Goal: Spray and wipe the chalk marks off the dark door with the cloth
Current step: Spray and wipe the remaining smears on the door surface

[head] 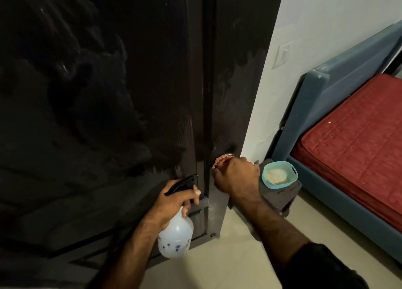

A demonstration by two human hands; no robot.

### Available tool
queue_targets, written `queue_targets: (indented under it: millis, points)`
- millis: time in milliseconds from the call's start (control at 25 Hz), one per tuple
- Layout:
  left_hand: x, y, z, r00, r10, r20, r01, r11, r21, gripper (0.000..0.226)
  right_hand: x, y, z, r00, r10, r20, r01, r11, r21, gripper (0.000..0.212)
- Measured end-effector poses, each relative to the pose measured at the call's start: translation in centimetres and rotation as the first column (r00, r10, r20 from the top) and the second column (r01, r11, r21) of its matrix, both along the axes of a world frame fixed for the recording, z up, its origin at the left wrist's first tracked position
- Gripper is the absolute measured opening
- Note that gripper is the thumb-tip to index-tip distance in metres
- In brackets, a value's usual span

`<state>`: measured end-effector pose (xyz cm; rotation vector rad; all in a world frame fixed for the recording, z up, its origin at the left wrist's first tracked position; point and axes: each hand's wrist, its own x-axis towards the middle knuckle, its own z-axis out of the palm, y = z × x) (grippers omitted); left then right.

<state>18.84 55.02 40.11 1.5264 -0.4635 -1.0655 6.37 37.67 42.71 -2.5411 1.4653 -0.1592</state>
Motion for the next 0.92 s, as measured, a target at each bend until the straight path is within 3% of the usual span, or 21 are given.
queue_targets:
  millis: [80,120,160,240,320,400,520,600,640,680,720,760,800,840,880,920]
  points:
    - [0.5,0.2,0.0,1.000,-0.002,0.009,0.002,1.000,0.002,0.037,-0.4,-1.7,-0.5,0.978,-0.098,0.182,0.050,0.966,0.254,0.050]
    - [0.7,0.3,0.0,1.000,-0.006,0.011,0.006,1.000,0.003,0.042,-0.6,-2.7,-1.1,0.943,-0.190,0.275,0.051,0.894,0.444,0.053]
    - [0.7,0.4,0.0,1.000,-0.018,0.012,0.018,1.000,0.005,0.048,-0.9,-3.6,-1.7,0.882,-0.301,0.363,-0.004,0.765,0.644,0.059]
    - [0.7,0.7,0.0,0.999,-0.044,0.019,0.044,0.999,0.012,0.054,-1.5,-5.1,-3.0,0.662,-0.585,0.469,-0.296,0.372,0.880,0.061]
    - [0.4,0.8,-0.1,0.998,-0.057,0.025,0.057,0.998,0.019,0.053,-1.6,-4.6,-4.2,0.486,-0.789,0.376,-0.560,0.049,0.827,0.030]
    - [0.1,0.9,-0.1,0.998,-0.054,0.026,0.053,0.998,0.032,0.050,-1.6,-2.5,-6.1,0.419,-0.877,0.233,-0.688,-0.139,0.712,0.030]
    - [0.0,0.5,-0.1,0.998,-0.041,0.047,0.040,0.999,0.034,0.040,-1.6,-0.4,-8.0,0.374,-0.911,0.172,-0.781,-0.209,0.588,0.050]
    - [0.0,0.2,0.3,0.998,-0.019,0.058,0.017,0.999,0.034,0.029,-1.9,-1.3,-6.7,0.458,-0.857,0.235,-0.739,-0.221,0.637,0.043]
    - [-0.1,0.0,0.4,0.998,-0.008,0.059,0.006,0.999,0.035,0.025,-2.3,-2.2,-5.6,0.522,-0.805,0.283,-0.684,-0.196,0.703,0.041]
    - [-0.1,-0.1,0.5,0.999,0.007,0.052,-0.009,0.999,0.033,0.023,-2.5,-3.4,-4.3,0.570,-0.747,0.342,-0.603,-0.097,0.792,0.043]
    - [-0.2,-0.3,0.5,0.999,0.024,0.040,-0.025,0.999,0.029,0.024,-2.6,-4.3,-3.0,0.637,-0.661,0.396,-0.476,0.066,0.877,0.050]
    - [-0.4,-0.5,0.6,0.999,0.031,0.030,-0.032,0.999,0.020,0.026,-2.3,-4.7,-1.3,0.757,-0.503,0.417,-0.303,0.296,0.906,0.057]
    - [-0.6,-0.7,0.7,0.999,0.026,0.025,-0.026,1.000,0.007,0.030,-1.6,-4.3,0.1,0.894,-0.293,0.340,-0.118,0.577,0.808,0.055]
    - [-0.7,-0.8,0.8,1.000,0.017,0.019,-0.017,1.000,-0.005,0.035,-0.6,-3.3,1.1,0.983,-0.084,0.165,-0.021,0.834,0.551,0.048]
    - [-0.8,-0.9,0.7,1.000,0.013,0.016,-0.012,1.000,-0.013,0.041,0.6,-1.7,1.4,0.995,0.057,-0.082,-0.036,0.970,0.239,0.038]
    - [-0.8,-0.8,0.8,1.000,0.012,0.009,-0.012,1.000,-0.021,0.045,1.7,0.4,1.6,0.949,0.141,-0.283,-0.152,0.988,-0.016,0.027]
